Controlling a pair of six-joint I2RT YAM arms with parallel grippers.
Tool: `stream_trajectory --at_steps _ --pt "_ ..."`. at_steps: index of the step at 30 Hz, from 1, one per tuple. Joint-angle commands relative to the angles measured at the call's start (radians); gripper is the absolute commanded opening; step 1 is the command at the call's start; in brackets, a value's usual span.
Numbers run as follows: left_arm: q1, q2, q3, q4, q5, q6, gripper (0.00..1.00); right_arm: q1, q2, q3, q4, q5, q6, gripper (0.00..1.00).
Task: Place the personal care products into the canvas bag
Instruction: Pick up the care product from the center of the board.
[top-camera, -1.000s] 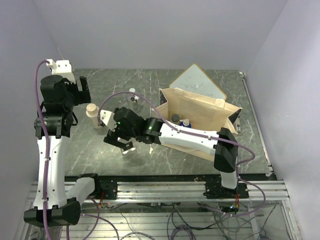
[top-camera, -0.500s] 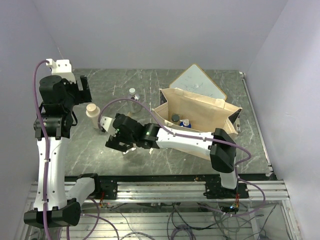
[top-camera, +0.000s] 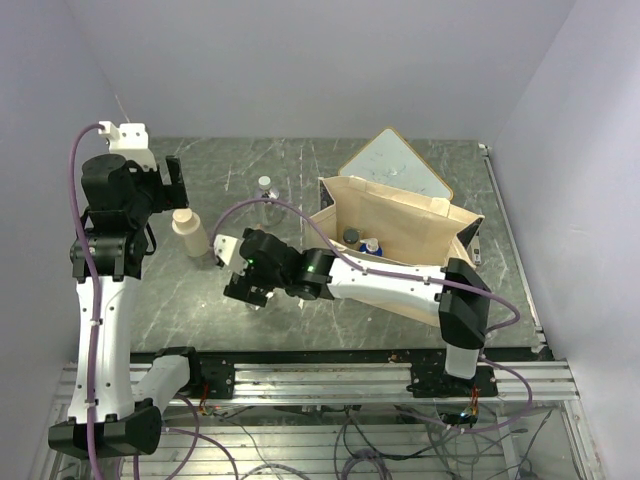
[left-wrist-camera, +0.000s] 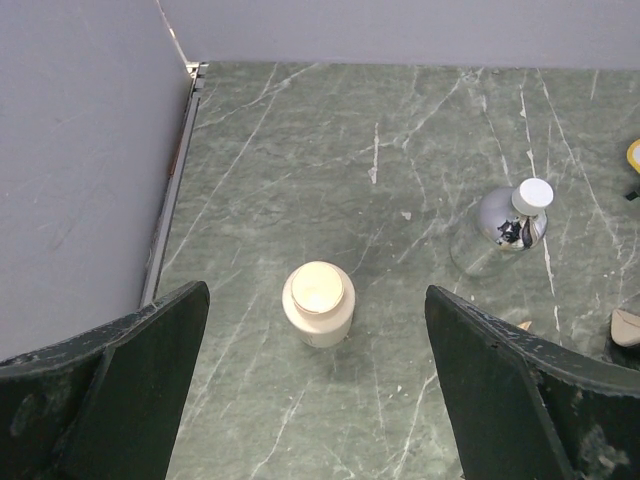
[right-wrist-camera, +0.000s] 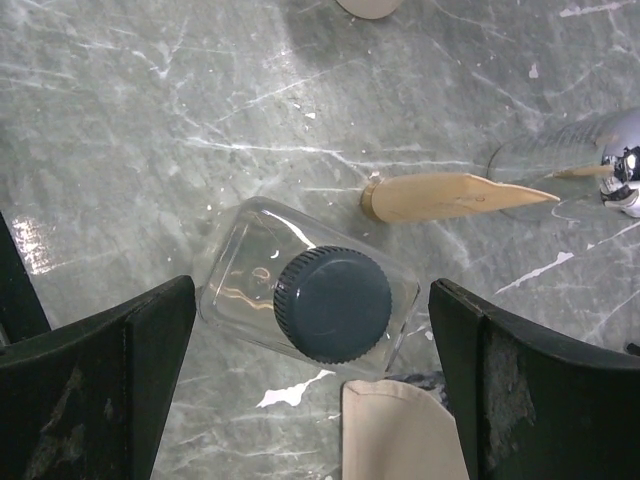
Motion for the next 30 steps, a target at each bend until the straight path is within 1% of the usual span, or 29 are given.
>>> stream_trajectory --at_steps 1,4,17,25,30 --pt "0.016 -0.020 -0.002 0.037 0.040 0.015 0.99 -0.030 -0.062 -0.032 0.026 -0.051 0.024 1.00" --pt "0.015 -0.023 -0.006 0.038 0.049 0.017 0.99 -0.055 -0.065 -0.035 0.016 -0.128 0.061 1.00" --pt "0.015 -0.044 -0.022 0.039 0.074 0.027 0.99 -0.135 -0.009 0.018 -0.022 -0.299 0.190 1.00" --pt "0.016 -0.043 -0.027 0.044 0.078 0.029 0.99 -0.134 0.025 0.055 -0.036 -0.309 0.234 1.00" --pt "0.016 -0.043 -0.033 0.050 0.077 0.029 0.99 -0.135 0.046 0.068 -0.045 -0.285 0.255 1.00"
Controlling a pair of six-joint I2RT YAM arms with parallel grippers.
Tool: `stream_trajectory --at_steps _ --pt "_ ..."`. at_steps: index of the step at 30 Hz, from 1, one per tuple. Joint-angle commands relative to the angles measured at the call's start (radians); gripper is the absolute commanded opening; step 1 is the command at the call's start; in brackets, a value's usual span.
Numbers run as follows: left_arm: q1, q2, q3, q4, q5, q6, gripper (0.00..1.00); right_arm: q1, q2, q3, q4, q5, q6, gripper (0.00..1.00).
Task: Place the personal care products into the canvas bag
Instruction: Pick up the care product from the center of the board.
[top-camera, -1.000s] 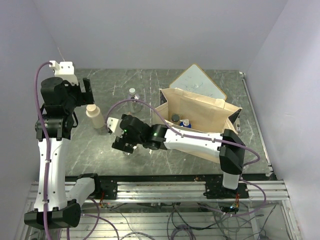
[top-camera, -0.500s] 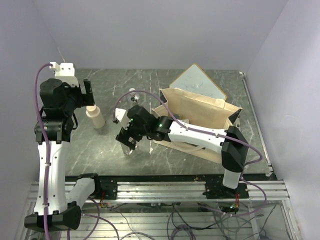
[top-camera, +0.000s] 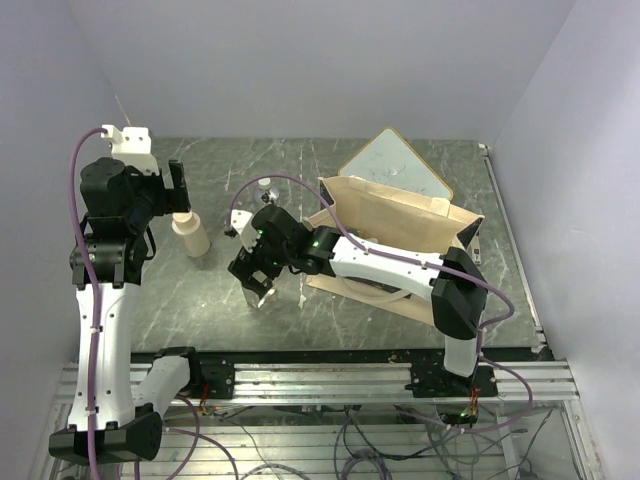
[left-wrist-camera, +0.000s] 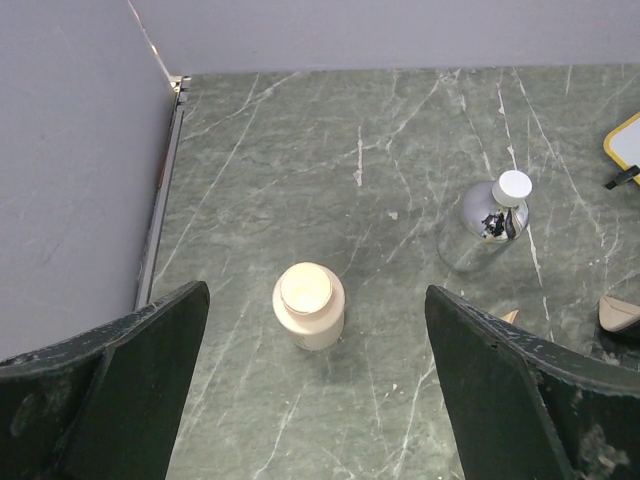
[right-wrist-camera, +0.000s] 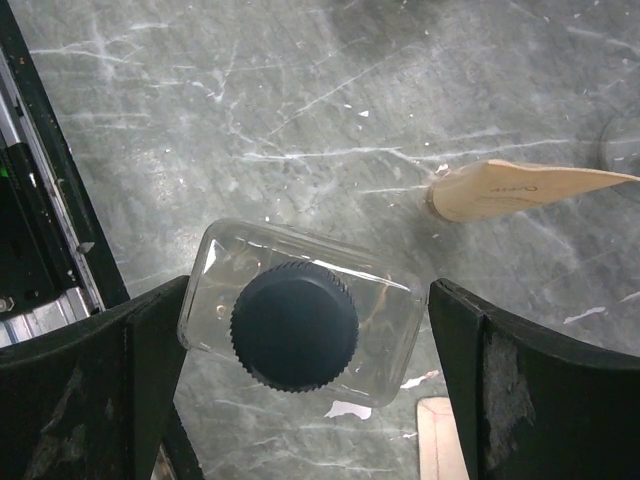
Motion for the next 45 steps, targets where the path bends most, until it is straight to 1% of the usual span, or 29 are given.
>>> stream_trajectory --at_steps 1,9,16,24,27,31,35,39,41,44,45 --pt "0.016 -0.011 -0.011 0.037 0.026 0.005 0.99 0.000 0.023 0.038 -0.009 0.020 0.039 1.00" --pt "0.015 -0.006 -0.009 0.040 0.032 0.003 0.99 0.006 0.022 0.034 0.000 0.071 0.076 1.00" --pt "0.016 -0.009 -0.011 0.039 0.031 0.003 0.99 0.006 0.036 0.028 -0.001 0.081 0.093 0.99" --pt "0.016 -0.013 -0.016 0.039 0.039 0.009 0.99 0.013 0.033 0.022 0.005 0.067 0.095 0.92" --pt "0.016 -0.014 -0.015 0.035 0.043 0.012 0.99 0.014 0.036 0.028 -0.002 0.054 0.085 0.86" --pt "0.016 -0.016 -0.016 0.031 0.056 0.020 0.99 0.019 0.028 0.035 -0.015 0.048 0.050 0.74" --pt "0.016 -0.012 -0.014 0.030 0.068 0.034 0.99 0.020 0.006 0.037 -0.027 0.044 0.001 0.59" --pt "0.016 -0.005 -0.009 0.026 0.077 0.051 1.00 0.020 -0.026 0.034 -0.035 -0.011 -0.059 0.45" --pt "0.015 0.000 -0.008 0.029 0.086 0.062 1.00 0.020 -0.046 0.034 -0.042 -0.055 -0.102 0.34" --pt "0.016 0.004 -0.010 0.035 0.105 0.075 1.00 0.021 -0.082 0.029 -0.059 -0.108 -0.168 0.13" --pt "0.016 0.008 -0.010 0.036 0.114 0.079 1.00 0.020 -0.093 0.028 -0.065 -0.125 -0.190 0.08"
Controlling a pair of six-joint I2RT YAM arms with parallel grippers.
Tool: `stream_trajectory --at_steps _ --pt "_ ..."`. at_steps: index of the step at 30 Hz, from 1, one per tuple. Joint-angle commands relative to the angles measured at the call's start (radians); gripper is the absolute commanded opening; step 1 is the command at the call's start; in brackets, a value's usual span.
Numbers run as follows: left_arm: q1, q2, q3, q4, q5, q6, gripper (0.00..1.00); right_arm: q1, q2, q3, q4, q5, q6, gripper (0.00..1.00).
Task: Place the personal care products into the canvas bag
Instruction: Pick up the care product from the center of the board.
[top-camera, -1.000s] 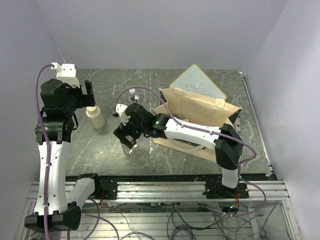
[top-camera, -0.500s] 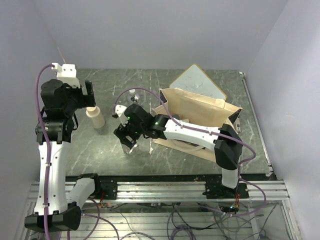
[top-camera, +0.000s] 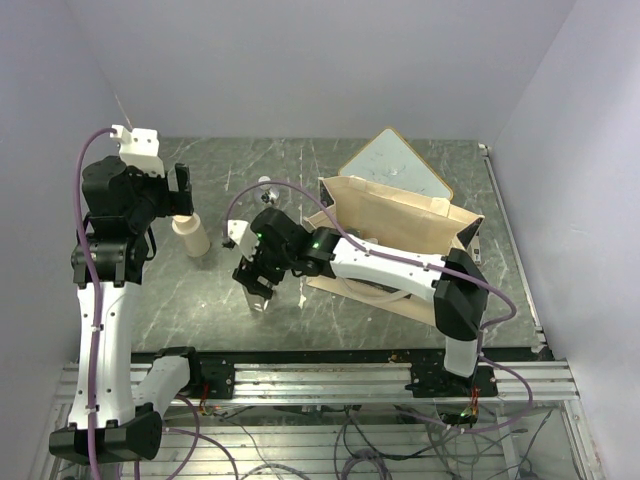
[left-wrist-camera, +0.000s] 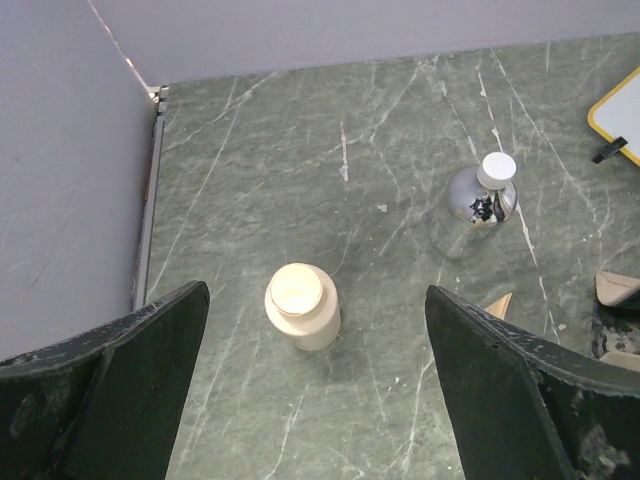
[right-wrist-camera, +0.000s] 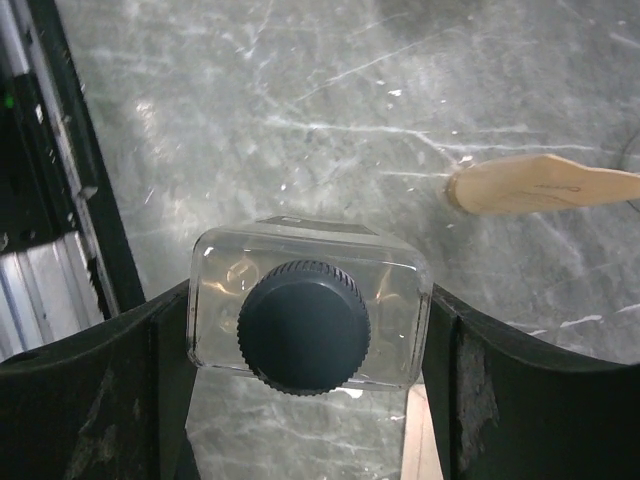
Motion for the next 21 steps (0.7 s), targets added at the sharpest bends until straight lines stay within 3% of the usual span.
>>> stream_trajectory --at_steps 1,12,21 --pt "0.016 0.011 0.004 0.032 0.065 0.033 1.00 0.004 -0.106 0.014 -0.022 -0.113 -0.137 0.02" --pt "0.015 0.022 -0.004 0.030 0.191 0.072 1.00 0.001 -0.232 0.019 -0.162 -0.336 -0.378 0.00" --pt "0.015 0.044 0.000 0.053 0.328 0.048 0.96 -0.041 -0.295 0.135 -0.313 -0.447 -0.458 0.00"
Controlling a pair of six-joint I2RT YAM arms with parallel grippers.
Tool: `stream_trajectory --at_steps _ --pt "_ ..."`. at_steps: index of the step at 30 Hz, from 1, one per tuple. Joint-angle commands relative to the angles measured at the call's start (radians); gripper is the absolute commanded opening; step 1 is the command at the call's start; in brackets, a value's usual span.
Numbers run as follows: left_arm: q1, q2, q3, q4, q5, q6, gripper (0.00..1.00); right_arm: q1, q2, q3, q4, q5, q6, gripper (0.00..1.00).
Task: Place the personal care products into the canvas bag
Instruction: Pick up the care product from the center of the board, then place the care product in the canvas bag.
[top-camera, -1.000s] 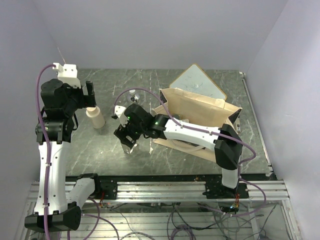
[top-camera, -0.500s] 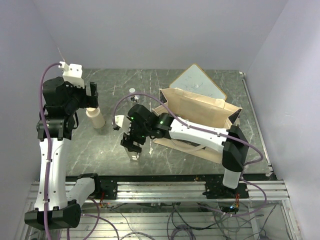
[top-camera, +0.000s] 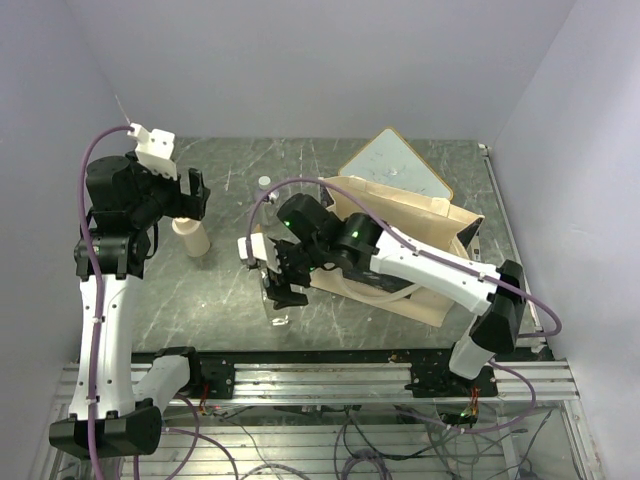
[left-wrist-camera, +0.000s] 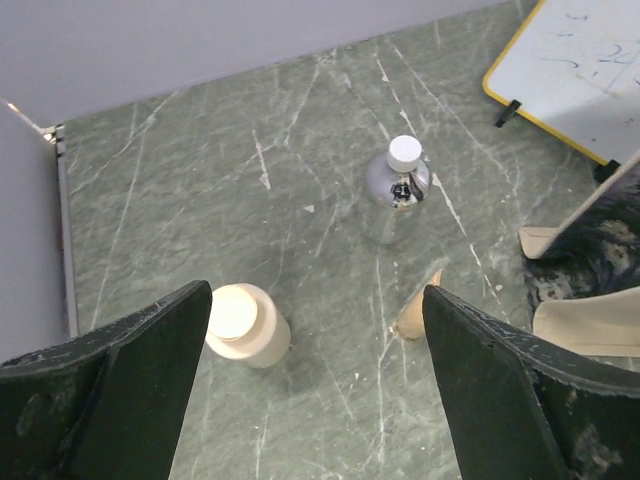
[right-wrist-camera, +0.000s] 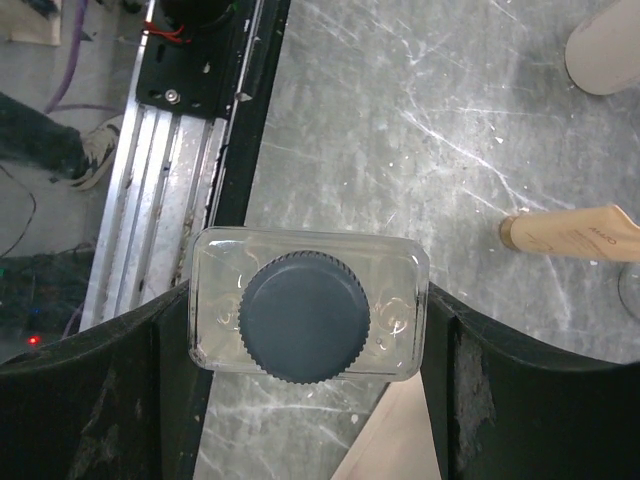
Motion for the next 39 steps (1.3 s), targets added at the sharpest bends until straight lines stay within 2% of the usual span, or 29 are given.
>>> stream_trajectory --at_steps 1,13,18,22,29,39 --pt "0.012 0.020 0.011 0.048 0.106 -0.008 0.96 -0.029 -0.088 0.132 -0.025 -0.096 -0.065 0.00" --pt "-0.045 0.076 0.029 0.068 0.105 -0.007 0.94 -0.130 -0.137 0.478 -0.193 -0.094 -0.039 0.00" --pt "-0.108 0.082 0.016 0.075 0.085 0.004 0.94 -0.153 -0.129 0.682 -0.252 -0.045 -0.010 0.00" --pt "-0.142 0.091 0.014 0.069 0.074 0.022 0.94 -0.204 -0.147 0.750 -0.255 0.002 0.008 0.00" --pt "-0.218 0.125 0.025 0.056 0.078 0.038 0.93 -0.365 -0.258 0.722 -0.235 0.015 0.033 0.00" --pt "-0.385 0.219 0.166 -0.002 0.172 0.066 0.94 -0.581 -0.429 0.430 -0.194 -0.062 -0.016 0.00"
